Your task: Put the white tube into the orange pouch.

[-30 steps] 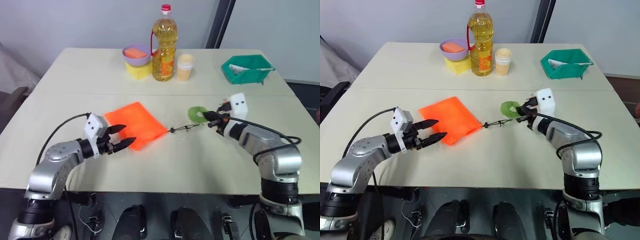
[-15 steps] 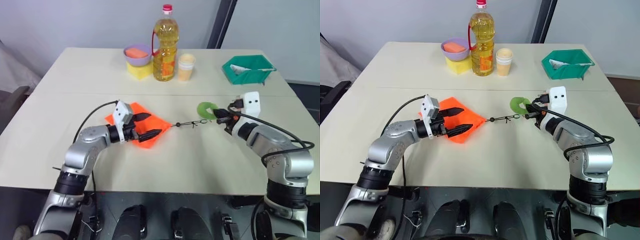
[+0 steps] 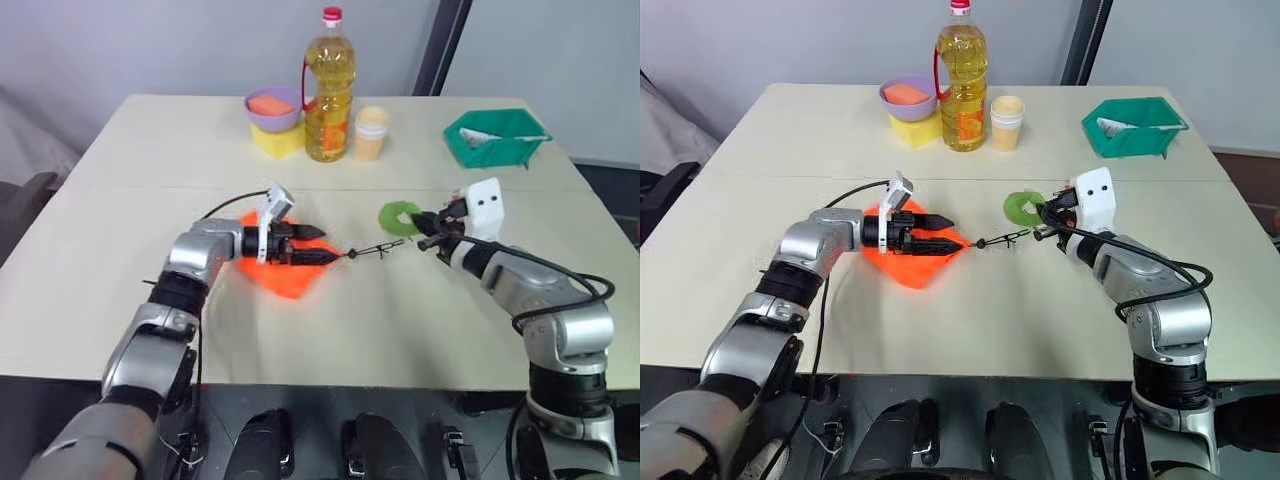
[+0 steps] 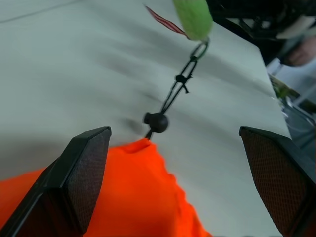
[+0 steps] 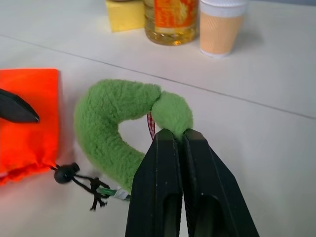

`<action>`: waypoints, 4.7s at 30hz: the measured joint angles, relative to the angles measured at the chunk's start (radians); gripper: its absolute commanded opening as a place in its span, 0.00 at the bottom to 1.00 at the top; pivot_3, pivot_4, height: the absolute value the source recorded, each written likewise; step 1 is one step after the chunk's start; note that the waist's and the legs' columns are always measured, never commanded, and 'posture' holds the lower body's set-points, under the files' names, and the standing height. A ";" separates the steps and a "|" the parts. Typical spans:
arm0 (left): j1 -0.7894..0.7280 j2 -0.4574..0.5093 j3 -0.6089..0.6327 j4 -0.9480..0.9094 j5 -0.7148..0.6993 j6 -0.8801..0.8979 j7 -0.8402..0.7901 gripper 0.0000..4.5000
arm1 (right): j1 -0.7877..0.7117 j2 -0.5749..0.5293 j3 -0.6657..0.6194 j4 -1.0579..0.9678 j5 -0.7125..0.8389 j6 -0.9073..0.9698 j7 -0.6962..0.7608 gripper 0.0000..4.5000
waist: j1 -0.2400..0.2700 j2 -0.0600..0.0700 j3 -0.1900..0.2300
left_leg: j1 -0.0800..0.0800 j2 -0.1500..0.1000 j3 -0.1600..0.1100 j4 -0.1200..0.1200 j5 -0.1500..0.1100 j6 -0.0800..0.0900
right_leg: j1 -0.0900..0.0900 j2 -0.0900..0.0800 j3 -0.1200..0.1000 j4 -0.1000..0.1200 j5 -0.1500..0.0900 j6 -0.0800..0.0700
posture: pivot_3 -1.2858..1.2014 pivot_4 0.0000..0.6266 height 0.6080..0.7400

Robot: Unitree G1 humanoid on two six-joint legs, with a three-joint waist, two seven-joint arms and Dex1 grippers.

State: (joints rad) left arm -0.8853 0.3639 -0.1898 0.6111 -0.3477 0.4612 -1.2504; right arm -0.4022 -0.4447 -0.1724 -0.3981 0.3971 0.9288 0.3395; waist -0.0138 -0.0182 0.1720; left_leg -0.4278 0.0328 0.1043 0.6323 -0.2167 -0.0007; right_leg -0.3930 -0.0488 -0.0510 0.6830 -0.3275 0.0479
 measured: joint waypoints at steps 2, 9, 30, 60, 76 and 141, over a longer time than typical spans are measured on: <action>-0.019 -0.010 -0.018 0.039 0.047 -0.079 -0.013 0.99 | 0.002 -0.001 0.000 -0.011 0.001 -0.002 0.000 0.00 | 0.001 0.000 0.000 | 0.000 0.000 0.000 0.000 0.000 0.000 | 0.000 0.000 0.000 0.000 0.000 0.000 | 0.52 0.24 0.97; -0.025 -0.049 -0.034 0.096 0.127 -0.198 -0.046 0.99 | 0.002 -0.005 0.000 -0.035 0.010 -0.007 0.006 0.00 | 0.000 0.000 0.000 | 0.000 0.000 0.000 0.000 -0.002 0.004 | 0.000 0.000 0.000 0.000 0.000 0.000 | 0.52 0.24 0.97; -0.120 -0.126 -0.029 0.333 0.231 -0.372 -0.106 0.72 | 0.000 -0.007 0.044 -0.080 0.019 -0.022 0.034 0.00 | 0.001 0.000 0.000 | 0.000 0.000 0.000 0.001 -0.003 0.005 | 0.000 0.000 0.000 0.001 0.000 0.000 | 0.52 0.24 0.97; -0.171 -0.173 0.027 0.498 0.274 -0.544 -0.094 0.72 | 0.053 -0.038 0.024 -0.103 0.013 -0.045 0.040 0.00 | 0.001 0.000 0.000 | 0.000 0.000 -0.001 0.003 -0.003 0.006 | 0.000 0.000 0.000 0.002 0.000 0.000 | 0.52 0.24 0.97; -0.202 -0.190 0.030 0.574 0.300 -0.596 -0.076 0.72 | 0.060 -0.037 0.030 -0.105 0.019 -0.058 0.040 0.00 | 0.001 0.000 0.000 | 0.000 0.000 -0.001 0.004 -0.003 0.006 | 0.000 0.000 0.000 0.003 0.000 0.000 | 0.52 0.24 0.97; -0.215 -0.173 0.065 0.557 0.379 -0.718 -0.035 0.99 | 0.041 -0.049 0.027 -0.104 0.019 -0.130 0.060 0.00 | 0.002 0.000 0.000 | -0.004 0.001 -0.001 0.015 -0.006 0.011 | 0.001 0.000 -0.001 0.007 0.001 0.001 | 0.52 0.24 0.97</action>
State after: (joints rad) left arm -1.1002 0.1909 -0.1250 1.1684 0.0310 -0.2571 -1.2855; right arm -0.3607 -0.4937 -0.1456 -0.5022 0.4166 0.7992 0.4000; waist -0.0115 -0.0183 0.1719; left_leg -0.4318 0.0336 0.1031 0.6475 -0.2232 0.0103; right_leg -0.3922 -0.0486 -0.0518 0.6896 -0.3267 0.0490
